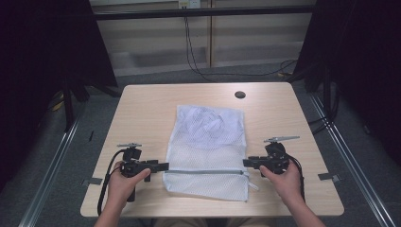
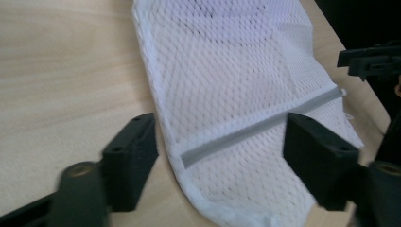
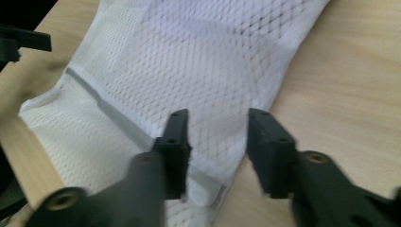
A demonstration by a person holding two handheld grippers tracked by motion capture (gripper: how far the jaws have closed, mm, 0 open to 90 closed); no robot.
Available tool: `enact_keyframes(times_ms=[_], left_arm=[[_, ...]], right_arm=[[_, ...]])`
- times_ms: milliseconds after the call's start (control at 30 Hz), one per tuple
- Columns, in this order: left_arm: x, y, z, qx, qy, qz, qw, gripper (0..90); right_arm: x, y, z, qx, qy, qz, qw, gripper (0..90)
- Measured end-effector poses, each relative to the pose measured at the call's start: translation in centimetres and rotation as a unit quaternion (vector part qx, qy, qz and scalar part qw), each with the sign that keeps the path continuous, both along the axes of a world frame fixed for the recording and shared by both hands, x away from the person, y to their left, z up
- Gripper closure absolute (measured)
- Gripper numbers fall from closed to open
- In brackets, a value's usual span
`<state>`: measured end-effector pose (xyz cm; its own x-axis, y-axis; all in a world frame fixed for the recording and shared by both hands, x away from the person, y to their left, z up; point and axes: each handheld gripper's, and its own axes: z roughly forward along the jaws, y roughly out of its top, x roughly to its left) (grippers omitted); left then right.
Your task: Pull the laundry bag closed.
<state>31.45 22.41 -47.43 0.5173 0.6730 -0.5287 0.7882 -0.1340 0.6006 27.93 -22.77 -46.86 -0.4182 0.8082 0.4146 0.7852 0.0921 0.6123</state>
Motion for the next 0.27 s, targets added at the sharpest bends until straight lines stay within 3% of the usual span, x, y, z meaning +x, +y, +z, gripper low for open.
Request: enact_keyframes(times_ms=[100, 267], left_arm=[[0.11, -0.04, -0.05, 0.011, -0.01, 0.005, 0.9999, 17.3], [0.34, -0.01, -0.27, 0.039, -0.028, 0.009, 0.9988, 10.7]], right_arm=[[0.09, 0.0, 0.05, -0.009, -0.022, -0.007, 0.9997, 42.4], [0.31, -0.17, 0.01, -0.018, -0.038, -0.015, 0.999, 27.6]])
